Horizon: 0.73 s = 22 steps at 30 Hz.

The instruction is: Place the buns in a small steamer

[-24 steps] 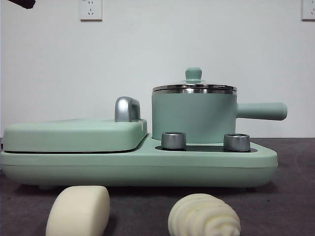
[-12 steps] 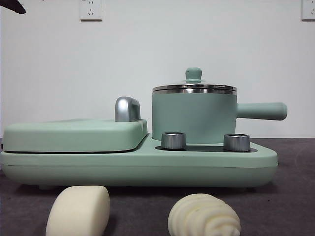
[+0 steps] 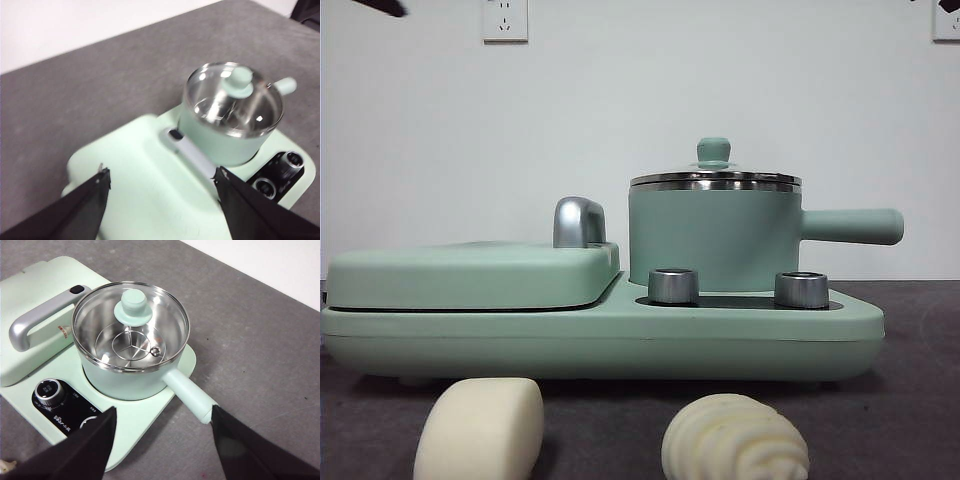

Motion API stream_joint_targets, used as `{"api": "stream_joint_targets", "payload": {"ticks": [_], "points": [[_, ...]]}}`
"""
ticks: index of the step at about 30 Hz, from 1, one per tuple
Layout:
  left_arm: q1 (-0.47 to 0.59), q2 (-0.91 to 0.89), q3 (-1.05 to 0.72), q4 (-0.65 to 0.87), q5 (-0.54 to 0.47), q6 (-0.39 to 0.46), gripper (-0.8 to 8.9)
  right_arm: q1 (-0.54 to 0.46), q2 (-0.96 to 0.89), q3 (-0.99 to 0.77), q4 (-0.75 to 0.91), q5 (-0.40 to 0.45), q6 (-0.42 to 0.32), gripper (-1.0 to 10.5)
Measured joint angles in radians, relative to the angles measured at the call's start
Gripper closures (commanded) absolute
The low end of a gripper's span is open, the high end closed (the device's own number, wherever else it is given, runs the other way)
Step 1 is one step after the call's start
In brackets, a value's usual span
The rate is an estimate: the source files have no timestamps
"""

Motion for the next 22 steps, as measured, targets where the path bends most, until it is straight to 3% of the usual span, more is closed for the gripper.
{"api": "stream_joint_targets", "payload": {"ticks": [9, 22], "points": [[-0.169, 0.211, 0.000, 0.275, 0.000, -0.028, 4.71, 0.000, 0.000, 0.000, 0.015, 0.000, 0.053, 6.4], [-0.361, 0.481, 0.000, 0.727, -0.010, -0.043, 5.24, 0.000, 0.000, 0.000, 0.053, 0.000, 0.056, 6.4]]}}
